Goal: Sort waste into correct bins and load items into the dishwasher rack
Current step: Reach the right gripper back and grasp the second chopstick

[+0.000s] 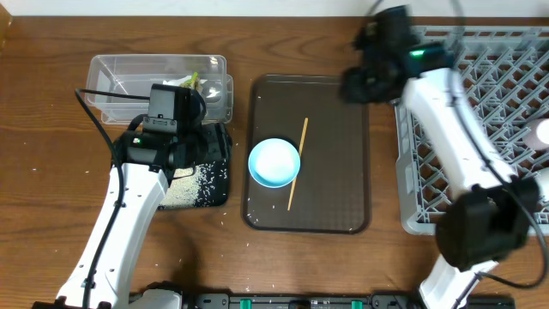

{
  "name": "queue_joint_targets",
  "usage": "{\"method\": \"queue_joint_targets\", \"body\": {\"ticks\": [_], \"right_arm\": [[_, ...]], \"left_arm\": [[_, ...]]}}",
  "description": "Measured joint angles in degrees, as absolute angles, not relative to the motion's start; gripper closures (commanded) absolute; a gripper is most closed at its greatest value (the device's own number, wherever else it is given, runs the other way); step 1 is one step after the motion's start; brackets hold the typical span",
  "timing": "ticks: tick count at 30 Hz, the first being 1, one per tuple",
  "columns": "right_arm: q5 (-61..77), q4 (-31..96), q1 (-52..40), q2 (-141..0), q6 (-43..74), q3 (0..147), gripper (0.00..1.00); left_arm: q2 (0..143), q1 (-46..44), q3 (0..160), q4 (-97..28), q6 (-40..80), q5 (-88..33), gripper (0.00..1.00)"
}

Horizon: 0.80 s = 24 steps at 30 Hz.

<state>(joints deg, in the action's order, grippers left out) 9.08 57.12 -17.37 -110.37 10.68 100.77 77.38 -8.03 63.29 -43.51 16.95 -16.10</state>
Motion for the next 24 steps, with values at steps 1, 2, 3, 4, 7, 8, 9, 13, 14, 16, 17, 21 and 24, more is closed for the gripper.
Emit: {"method": "queue_joint_targets", "body": {"ticks": [1, 2, 3, 4, 7, 8, 9, 13, 14, 16, 17, 21, 24], "right_arm": [[9.17, 57.12, -19.0, -111.57, 12.01, 100.77, 0.44], [9.15, 57.12, -20.99, -113.36, 13.72, 100.77, 0.44], [9.13, 57.12, -21.93, -114.39, 14.66, 100.77, 0.44], [8.86, 57.14, -22.96, -115.74, 15.9, 100.77, 0.44], [7.73, 56.9, -26.06, -120.49, 20.01, 100.66, 0.44], [7.46, 56.64, -26.96, -122.08, 21.15, 100.64, 0.45], [7.25, 56.36, -27.55, -123.24, 21.96, 100.62, 0.45], [6.81, 55.51, -29.26, -127.11, 24.03, 100.53, 0.48], [6.61, 55.37, -29.5, -127.81, 24.45, 100.53, 0.48], [6.11, 55.46, -29.71, -128.9, 25.19, 100.51, 0.52], [5.85, 55.53, -29.76, -129.4, 25.45, 100.51, 0.56], [3.77, 56.31, -29.69, -129.91, 26.41, 100.55, 0.72], [1.89, 56.97, -29.52, -129.93, 26.68, 100.55, 0.8]], "left_arm": [[77.38, -8.03, 63.29, -43.51, 16.95, -16.1, 0.33], [77.38, -8.03, 63.29, -43.51, 16.95, -16.1, 0.33], [77.38, -8.03, 63.29, -43.51, 16.95, -16.1, 0.33], [77.38, -8.03, 63.29, -43.51, 16.95, -16.1, 0.33], [77.38, -8.03, 63.29, -43.51, 16.95, -16.1, 0.33], [77.38, -8.03, 63.29, -43.51, 16.95, -16.1, 0.33], [77.38, -8.03, 63.29, -43.51, 16.95, -16.1, 0.33], [77.38, -8.03, 63.29, -43.51, 16.95, -16.1, 0.33], [77.38, -8.03, 63.29, -43.51, 16.95, -16.1, 0.33], [77.38, -8.03, 63.29, -43.51, 16.95, -16.1, 0.33], [77.38, -8.03, 63.29, -43.53, 16.95, -16.1, 0.33], [77.38, -8.03, 63.29, -43.51, 16.95, -16.1, 0.33], [77.38, -8.03, 63.29, -43.51, 16.95, -16.1, 0.33]]}}
